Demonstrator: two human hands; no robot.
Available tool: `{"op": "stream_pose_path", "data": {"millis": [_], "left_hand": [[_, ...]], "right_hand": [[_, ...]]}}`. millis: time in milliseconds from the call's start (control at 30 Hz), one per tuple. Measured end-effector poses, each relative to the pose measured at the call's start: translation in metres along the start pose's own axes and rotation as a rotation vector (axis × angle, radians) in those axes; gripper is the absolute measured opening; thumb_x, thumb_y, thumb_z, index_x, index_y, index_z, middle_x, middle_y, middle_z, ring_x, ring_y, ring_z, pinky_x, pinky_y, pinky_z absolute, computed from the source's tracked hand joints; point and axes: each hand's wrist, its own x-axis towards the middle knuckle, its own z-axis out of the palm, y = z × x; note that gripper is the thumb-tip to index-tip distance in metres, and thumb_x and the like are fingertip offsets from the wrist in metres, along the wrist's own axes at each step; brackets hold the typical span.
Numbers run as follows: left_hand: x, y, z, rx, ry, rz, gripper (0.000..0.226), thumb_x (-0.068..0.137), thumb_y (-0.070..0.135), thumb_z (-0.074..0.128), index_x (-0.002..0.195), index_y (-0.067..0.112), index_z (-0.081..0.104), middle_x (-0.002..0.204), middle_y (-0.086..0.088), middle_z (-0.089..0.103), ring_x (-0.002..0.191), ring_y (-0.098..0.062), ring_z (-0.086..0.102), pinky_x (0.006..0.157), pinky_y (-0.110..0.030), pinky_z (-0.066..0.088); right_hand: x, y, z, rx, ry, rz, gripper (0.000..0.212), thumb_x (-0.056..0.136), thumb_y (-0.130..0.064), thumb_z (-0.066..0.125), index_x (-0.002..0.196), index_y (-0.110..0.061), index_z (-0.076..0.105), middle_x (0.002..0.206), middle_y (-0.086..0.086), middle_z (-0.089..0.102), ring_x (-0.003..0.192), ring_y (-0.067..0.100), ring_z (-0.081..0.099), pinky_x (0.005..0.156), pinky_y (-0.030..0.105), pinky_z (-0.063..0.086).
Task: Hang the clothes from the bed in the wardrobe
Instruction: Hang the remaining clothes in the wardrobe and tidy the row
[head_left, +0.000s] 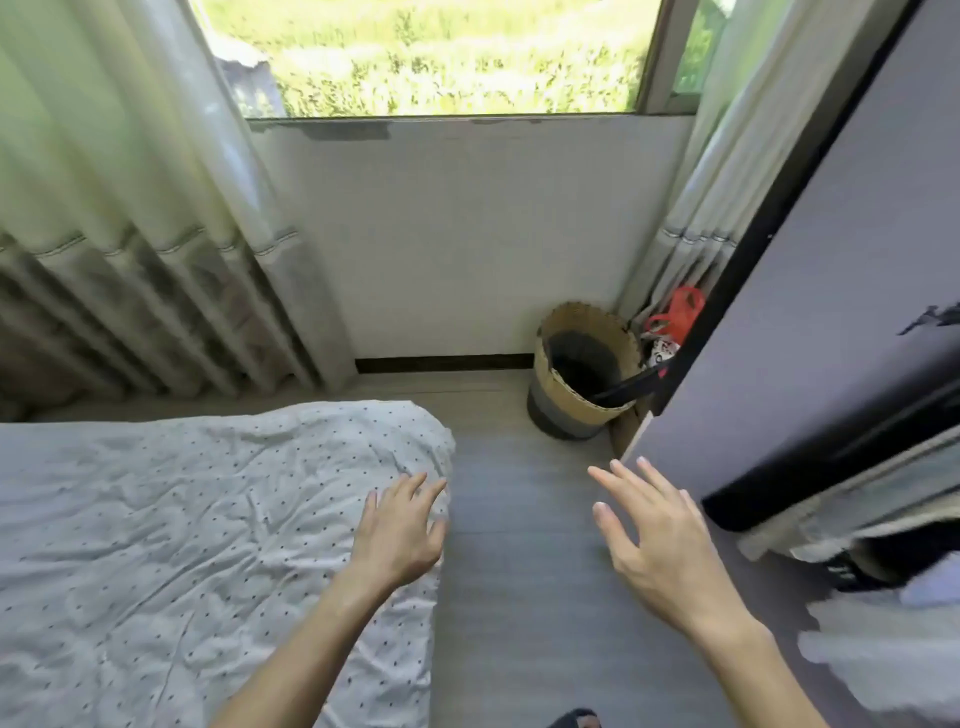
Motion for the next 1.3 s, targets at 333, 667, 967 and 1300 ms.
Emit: {"op": "stream_pose_path", "data": {"millis": [333,667,967,1300], "left_hand": [[-0.153,-0.161,0.002,-0.258,0.183,-0.675,0.062,0.098,0.044,0.040,0.156,0.033,0.022,0.159,0.004,0.032,0.145,-0.020,0.029,0.118,-0.050,0.023],[-0.334,-0.134,0.074,-0.418,0.298,-1.294,0.059,0.097,0.040,0.046,0.153,0.029,0.031,0.153,0.005,0.042,0.141,-0.020,0.037,0.113,-0.046,0.032],[-0.476,-0.067,0.147,-0.575,0.309,-1.714,0.059,0.098,0.042,0.043,0.154,0.028,0.030,0.155,0.005,0.038,0.143,-0.019,0.034,0.115,-0.048,0.030],[-0.593,-0.099,0.226,-0.770,0.199,-1.789,0.058,0.101,0.044,0.039,0.155,0.028,0.026,0.159,0.007,0.031,0.147,-0.017,0.027,0.118,-0.048,0.025]], "right_hand": [[0.060,-0.153,0.079,-0.249,-0.418,-0.547,0.056,0.099,-0.057,0.035,0.153,-0.044,0.025,0.163,-0.014,0.022,0.153,0.012,0.006,0.124,0.045,0.015],[0.034,-0.265,0.162,-0.322,-0.706,-1.187,0.055,0.100,-0.056,0.031,0.153,-0.042,0.028,0.163,-0.012,0.022,0.153,0.017,0.010,0.123,0.045,0.017],[-0.097,-0.314,0.221,-0.322,-0.989,-1.550,0.055,0.100,-0.058,0.030,0.153,-0.043,0.027,0.163,-0.011,0.022,0.154,0.015,0.008,0.123,0.046,0.017],[-0.234,-0.346,0.302,-0.452,-1.113,-1.591,0.052,0.103,-0.052,0.035,0.153,-0.041,0.028,0.163,-0.010,0.023,0.153,0.016,0.010,0.123,0.040,0.016]]}}
